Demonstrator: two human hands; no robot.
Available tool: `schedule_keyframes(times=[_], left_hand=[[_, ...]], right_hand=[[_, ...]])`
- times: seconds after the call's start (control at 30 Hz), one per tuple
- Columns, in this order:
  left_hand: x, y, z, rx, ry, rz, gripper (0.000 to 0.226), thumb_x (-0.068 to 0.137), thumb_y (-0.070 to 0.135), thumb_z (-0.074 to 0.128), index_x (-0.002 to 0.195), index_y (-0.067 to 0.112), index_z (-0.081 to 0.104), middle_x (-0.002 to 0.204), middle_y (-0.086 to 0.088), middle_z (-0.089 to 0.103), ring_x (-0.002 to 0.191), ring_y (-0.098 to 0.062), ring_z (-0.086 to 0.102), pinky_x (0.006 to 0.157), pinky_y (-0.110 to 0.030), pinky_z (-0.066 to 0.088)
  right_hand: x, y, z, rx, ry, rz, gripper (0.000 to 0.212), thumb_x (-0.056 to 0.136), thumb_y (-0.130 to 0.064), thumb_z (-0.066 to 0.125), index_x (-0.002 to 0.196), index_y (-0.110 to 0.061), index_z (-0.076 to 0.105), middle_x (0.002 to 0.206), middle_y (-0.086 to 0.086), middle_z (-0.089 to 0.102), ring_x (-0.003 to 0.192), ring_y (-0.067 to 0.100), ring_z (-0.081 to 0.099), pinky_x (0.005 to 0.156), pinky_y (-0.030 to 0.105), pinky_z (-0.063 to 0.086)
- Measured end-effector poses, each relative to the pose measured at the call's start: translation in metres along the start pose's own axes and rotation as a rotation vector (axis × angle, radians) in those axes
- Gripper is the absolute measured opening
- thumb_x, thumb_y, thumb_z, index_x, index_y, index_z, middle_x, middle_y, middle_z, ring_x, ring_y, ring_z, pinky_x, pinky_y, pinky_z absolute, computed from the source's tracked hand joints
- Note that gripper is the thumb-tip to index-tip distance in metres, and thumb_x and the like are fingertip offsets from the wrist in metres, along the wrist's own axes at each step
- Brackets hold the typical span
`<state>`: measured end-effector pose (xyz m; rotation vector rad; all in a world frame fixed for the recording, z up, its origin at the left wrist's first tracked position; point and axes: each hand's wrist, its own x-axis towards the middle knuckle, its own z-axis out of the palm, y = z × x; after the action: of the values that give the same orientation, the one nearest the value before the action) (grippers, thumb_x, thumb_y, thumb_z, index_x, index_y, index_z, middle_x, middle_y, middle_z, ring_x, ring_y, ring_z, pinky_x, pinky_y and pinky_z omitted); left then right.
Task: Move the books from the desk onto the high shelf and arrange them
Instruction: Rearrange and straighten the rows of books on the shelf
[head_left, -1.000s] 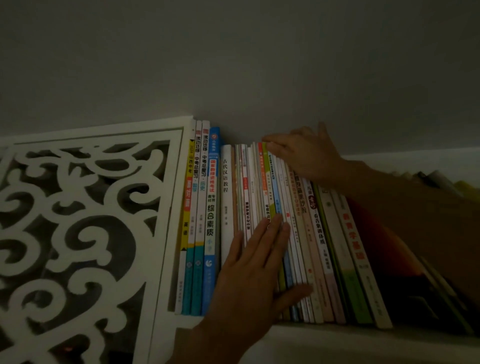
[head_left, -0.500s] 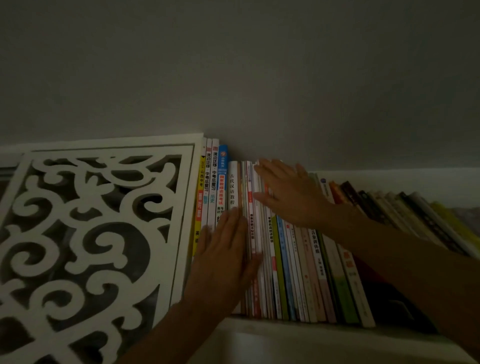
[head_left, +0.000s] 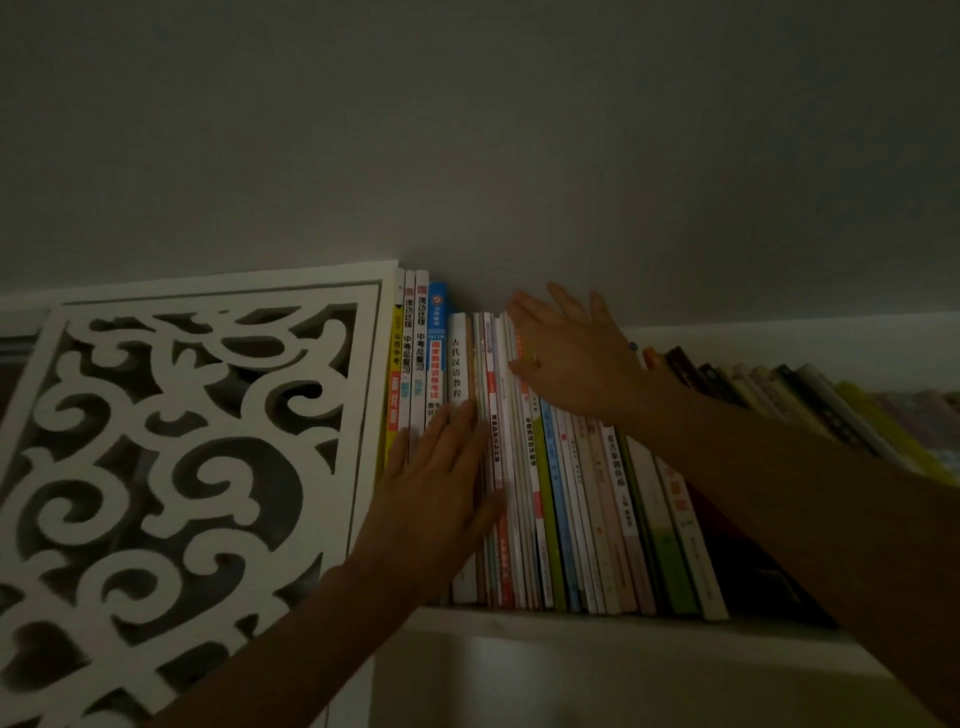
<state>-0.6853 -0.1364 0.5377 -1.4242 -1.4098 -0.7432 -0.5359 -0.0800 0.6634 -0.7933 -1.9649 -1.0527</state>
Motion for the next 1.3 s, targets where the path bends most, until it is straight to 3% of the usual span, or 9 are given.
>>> schedule_keyframes(times=[0.1, 0.23, 0.37, 0.47, 0.8, 0.9, 1.03, 1.17, 1.3], left_hand=[[-0.002, 0.012, -0.002, -0.014, 0.058, 0.024, 0.065, 0.090, 0.059, -0.001, 0.144, 0.024, -0.009, 0.150, 0.004, -0.011, 0.139, -0.014, -0.011, 0.105, -0.035, -0.015], [0.007, 0.056, 0.003, -0.123, 0.110, 0.146, 0.058, 0.096, 0.046, 0.024, 0.143, 0.013, 0.030, 0.148, -0.005, 0.034, 0.137, -0.020, 0.032, 0.106, -0.043, 0.010], [0.023, 0.110, 0.022, -0.300, 0.092, 0.053, 0.093, 0.080, 0.074, 0.013, 0.149, 0.013, -0.003, 0.157, -0.005, -0.003, 0.141, -0.014, -0.009, 0.110, -0.035, -0.013], [0.025, 0.139, 0.049, -0.154, 0.010, 0.060, 0.105, 0.077, 0.082, 0.017, 0.148, 0.004, 0.016, 0.154, -0.016, 0.018, 0.143, -0.028, 0.012, 0.116, -0.048, 0.004], [0.030, 0.134, 0.071, -0.114, 0.125, 0.014, 0.106, 0.072, 0.085, 0.017, 0.149, 0.013, 0.015, 0.156, -0.011, 0.014, 0.142, -0.029, 0.005, 0.112, -0.043, -0.010], [0.026, 0.150, 0.064, -0.229, 0.188, 0.036, 0.089, 0.080, 0.071, 0.028, 0.146, 0.010, 0.024, 0.152, -0.013, 0.024, 0.138, -0.023, 0.013, 0.114, -0.051, 0.005], [0.024, 0.190, 0.042, -0.828, 0.222, -0.015, 0.043, 0.089, 0.045, 0.052, 0.129, 0.040, 0.036, 0.127, 0.021, 0.047, 0.112, 0.015, 0.042, 0.094, -0.007, 0.034], [0.049, 0.211, 0.042, -1.049, 0.155, -0.114, 0.060, 0.080, 0.040, 0.063, 0.131, 0.033, 0.033, 0.124, 0.020, 0.052, 0.108, 0.009, 0.052, 0.084, -0.004, 0.041], [0.071, 0.234, 0.056, -1.092, 0.150, -0.171, 0.112, 0.064, 0.047, 0.070, 0.148, 0.024, 0.000, 0.143, 0.009, 0.038, 0.127, 0.000, 0.039, 0.103, -0.015, 0.033]], right_hand=[[-0.029, 0.011, 0.003, 0.023, 0.213, 0.009, 0.057, 0.101, -0.039, 0.020, 0.150, -0.012, 0.010, 0.159, 0.006, 0.004, 0.146, 0.023, 0.000, 0.115, 0.038, -0.008], [-0.078, 0.063, 0.019, 0.143, 0.210, 0.185, 0.070, 0.093, -0.053, 0.005, 0.148, -0.014, 0.024, 0.157, 0.006, 0.013, 0.145, 0.023, 0.011, 0.115, 0.035, -0.003], [-0.114, 0.121, 0.029, 0.122, 0.059, 0.151, 0.083, 0.082, -0.072, -0.005, 0.149, -0.027, 0.012, 0.157, -0.002, 0.008, 0.145, 0.021, 0.010, 0.114, 0.034, -0.004], [-0.123, 0.131, 0.043, -0.075, 0.042, 0.079, 0.071, 0.086, -0.068, -0.003, 0.147, -0.032, -0.001, 0.157, -0.001, 0.005, 0.145, 0.023, 0.008, 0.114, 0.036, -0.009], [-0.114, 0.115, 0.056, -0.077, 0.167, 0.222, 0.061, 0.092, -0.051, 0.007, 0.150, -0.031, 0.006, 0.158, -0.001, 0.010, 0.145, 0.021, 0.007, 0.115, 0.041, -0.010], [-0.114, 0.127, 0.045, -0.072, 0.099, 0.111, 0.061, 0.093, -0.052, 0.008, 0.150, -0.029, 0.007, 0.158, 0.000, 0.014, 0.144, 0.021, 0.012, 0.115, 0.040, -0.008], [-0.121, 0.162, 0.017, 0.104, 0.261, 0.103, 0.051, 0.098, -0.046, 0.024, 0.139, -0.020, 0.040, 0.141, 0.005, 0.046, 0.126, 0.022, 0.043, 0.110, 0.033, 0.018], [-0.132, 0.208, 0.012, 0.436, 0.276, 0.253, 0.041, 0.098, -0.045, 0.037, 0.126, -0.018, 0.047, 0.120, 0.004, 0.056, 0.103, 0.021, 0.055, 0.080, 0.027, 0.038], [-0.154, 0.227, 0.023, 0.452, 0.137, 0.169, 0.048, 0.094, -0.054, 0.037, 0.125, -0.018, 0.046, 0.112, 0.004, 0.060, 0.095, 0.022, 0.059, 0.086, 0.037, 0.046]])
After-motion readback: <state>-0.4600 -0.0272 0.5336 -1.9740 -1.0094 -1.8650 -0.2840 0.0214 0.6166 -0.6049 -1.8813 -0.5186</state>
